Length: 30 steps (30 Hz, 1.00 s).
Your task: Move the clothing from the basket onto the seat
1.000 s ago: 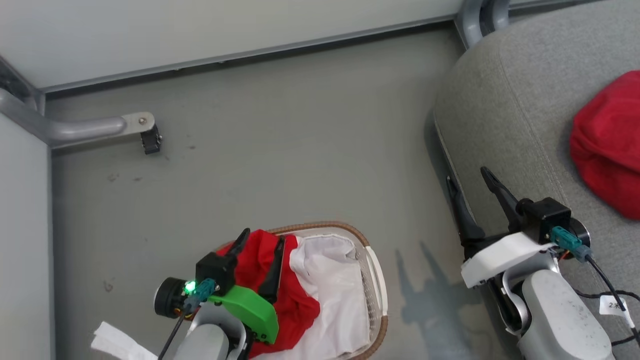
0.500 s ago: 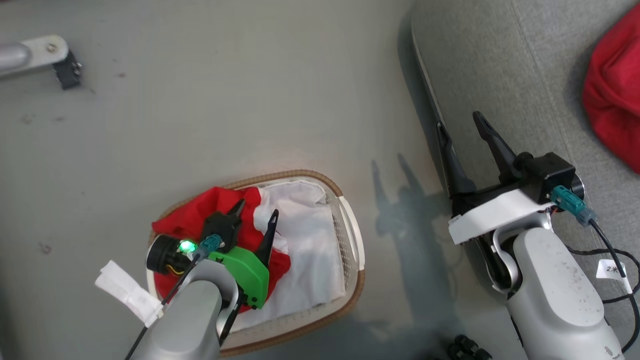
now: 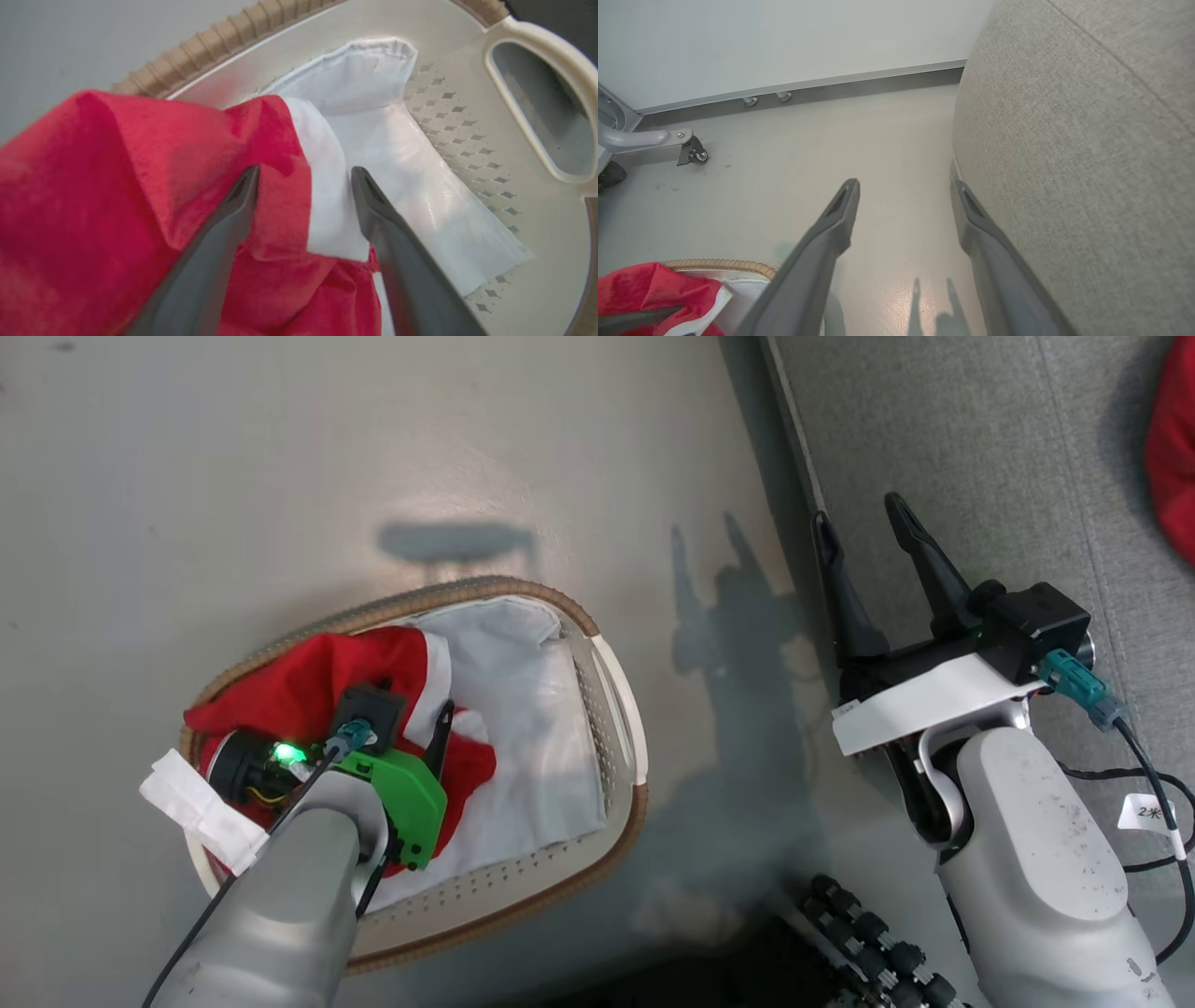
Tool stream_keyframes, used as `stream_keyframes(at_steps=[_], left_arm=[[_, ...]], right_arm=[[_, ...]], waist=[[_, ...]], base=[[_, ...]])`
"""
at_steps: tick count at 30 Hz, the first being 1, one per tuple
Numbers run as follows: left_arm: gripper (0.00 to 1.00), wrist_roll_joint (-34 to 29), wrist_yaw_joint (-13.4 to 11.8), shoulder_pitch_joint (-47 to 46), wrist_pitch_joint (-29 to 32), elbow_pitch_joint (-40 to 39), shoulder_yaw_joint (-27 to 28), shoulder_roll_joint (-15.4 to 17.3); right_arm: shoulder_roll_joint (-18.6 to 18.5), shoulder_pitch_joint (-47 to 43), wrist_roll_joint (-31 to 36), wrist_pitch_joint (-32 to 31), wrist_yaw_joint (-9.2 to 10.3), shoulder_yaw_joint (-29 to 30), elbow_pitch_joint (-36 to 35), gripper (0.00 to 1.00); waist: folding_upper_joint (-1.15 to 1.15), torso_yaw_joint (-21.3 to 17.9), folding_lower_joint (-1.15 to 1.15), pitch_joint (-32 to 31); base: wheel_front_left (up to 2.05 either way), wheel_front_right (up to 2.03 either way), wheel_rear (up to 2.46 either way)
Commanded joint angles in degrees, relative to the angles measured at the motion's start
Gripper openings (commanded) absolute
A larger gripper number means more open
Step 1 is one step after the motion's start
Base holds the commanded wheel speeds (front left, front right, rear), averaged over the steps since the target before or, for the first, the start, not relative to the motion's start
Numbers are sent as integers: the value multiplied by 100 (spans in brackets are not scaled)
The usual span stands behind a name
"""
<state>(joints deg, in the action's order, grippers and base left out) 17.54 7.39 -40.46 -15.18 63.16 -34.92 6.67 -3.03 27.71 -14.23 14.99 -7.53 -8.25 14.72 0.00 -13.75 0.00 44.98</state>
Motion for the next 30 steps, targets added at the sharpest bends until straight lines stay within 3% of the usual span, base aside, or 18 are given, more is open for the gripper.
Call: stream_keyframes(at_steps=[1, 7, 8, 9, 17, 30], left_arm=[[100, 10, 17, -181, 5, 143, -24, 35], [100, 104, 17, -314, 5, 705, -106, -47], [36, 121, 17, -313, 5, 740, -124, -61], [0, 133, 17, -307, 5, 759, -144, -81], [0, 522, 17, -70, 7, 820, -328, -247], [0, 1110, 17, 614, 3, 42, -743, -313]], right_arm=[[7, 91, 25, 29, 8, 11, -20, 100], [6, 101, 5, 29, 8, 45, -48, 100], [6, 105, 3, 29, 8, 41, -45, 100], [7, 109, 3, 29, 8, 35, -40, 100], [1, 102, 15, 29, 8, 12, 42, 100], [0, -298, -34, 29, 8, 101, 298, 100]], waist=[[0, -125, 0, 302], [0, -72, 0, 414], [0, -58, 0, 418], [0, -46, 0, 417], [0, 43, 0, 158], [0, 262, 0, -975]], base=[[0, 0, 0], [0, 0, 0], [0, 0, 0], [0, 0, 0], [0, 0, 0], [0, 0, 0]])
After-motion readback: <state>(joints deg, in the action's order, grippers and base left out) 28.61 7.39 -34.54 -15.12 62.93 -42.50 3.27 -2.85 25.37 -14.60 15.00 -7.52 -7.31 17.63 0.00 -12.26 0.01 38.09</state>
